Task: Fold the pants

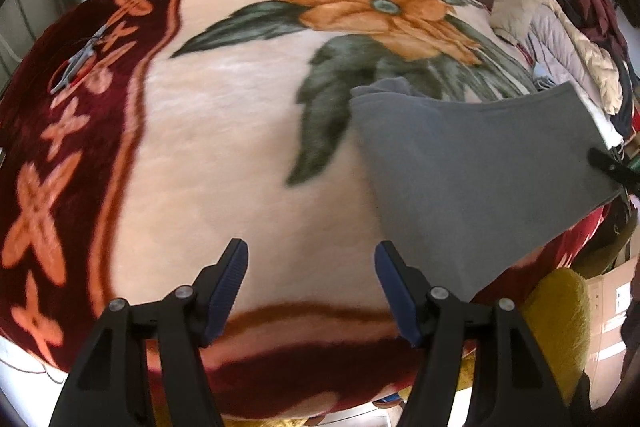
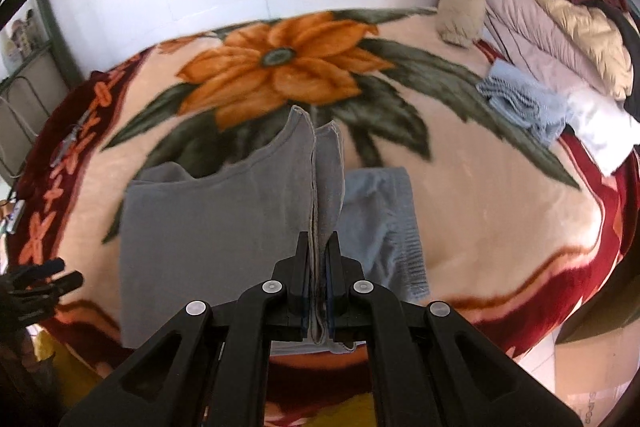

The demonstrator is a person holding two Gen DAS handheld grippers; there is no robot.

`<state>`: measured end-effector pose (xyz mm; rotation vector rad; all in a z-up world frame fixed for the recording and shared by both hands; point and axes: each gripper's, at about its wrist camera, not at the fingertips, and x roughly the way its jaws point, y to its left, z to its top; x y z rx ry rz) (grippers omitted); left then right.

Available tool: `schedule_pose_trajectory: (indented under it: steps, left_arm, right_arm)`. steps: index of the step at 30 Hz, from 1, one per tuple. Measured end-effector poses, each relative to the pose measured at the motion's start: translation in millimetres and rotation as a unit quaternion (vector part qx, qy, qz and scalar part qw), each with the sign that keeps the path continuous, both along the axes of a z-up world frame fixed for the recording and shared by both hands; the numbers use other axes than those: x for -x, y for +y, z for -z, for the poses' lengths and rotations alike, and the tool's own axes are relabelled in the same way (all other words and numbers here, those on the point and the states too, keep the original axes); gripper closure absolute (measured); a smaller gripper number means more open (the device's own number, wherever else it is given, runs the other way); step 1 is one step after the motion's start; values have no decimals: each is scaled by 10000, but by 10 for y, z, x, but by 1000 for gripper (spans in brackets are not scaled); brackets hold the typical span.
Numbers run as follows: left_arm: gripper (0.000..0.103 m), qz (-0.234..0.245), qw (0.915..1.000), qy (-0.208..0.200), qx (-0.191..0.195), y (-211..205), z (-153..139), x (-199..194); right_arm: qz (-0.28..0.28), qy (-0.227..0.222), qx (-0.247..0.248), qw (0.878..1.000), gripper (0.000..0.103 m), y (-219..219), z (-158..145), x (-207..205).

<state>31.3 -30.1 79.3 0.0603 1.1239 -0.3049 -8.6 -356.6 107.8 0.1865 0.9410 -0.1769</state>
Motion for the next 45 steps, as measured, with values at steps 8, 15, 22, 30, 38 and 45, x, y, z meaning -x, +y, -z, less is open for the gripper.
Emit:
schedule_pose_trajectory:
  steps: [8,15,22,30,38,45]
  left_arm:
    - [34,321,9993,51,-168,-342,101,-110]
    - [34,317,9987,391,25,-514,271,-234]
    - [32,259,9980,580,-10,-637,458,-331]
    - [27,153,9977,654,-46,-640,582,-336]
    - [19,314,9978,586,-55,-770,626,-373]
    - [9,279,9983,491,-113,-875,706,-433]
  right_arm:
    - [586,416,-363,9968,91,-280,545,-76]
    - [1087,433,-277,9927,60,-431,674,32]
    - [614,714,-41,9956,50,-417,786,-75]
    - [742,543,-8,9958,48,-571,715,27]
    - [638,608,-917,9919,42,-888,981,-67]
    - [672,612,-1074,9901,31,-856,1169,-132]
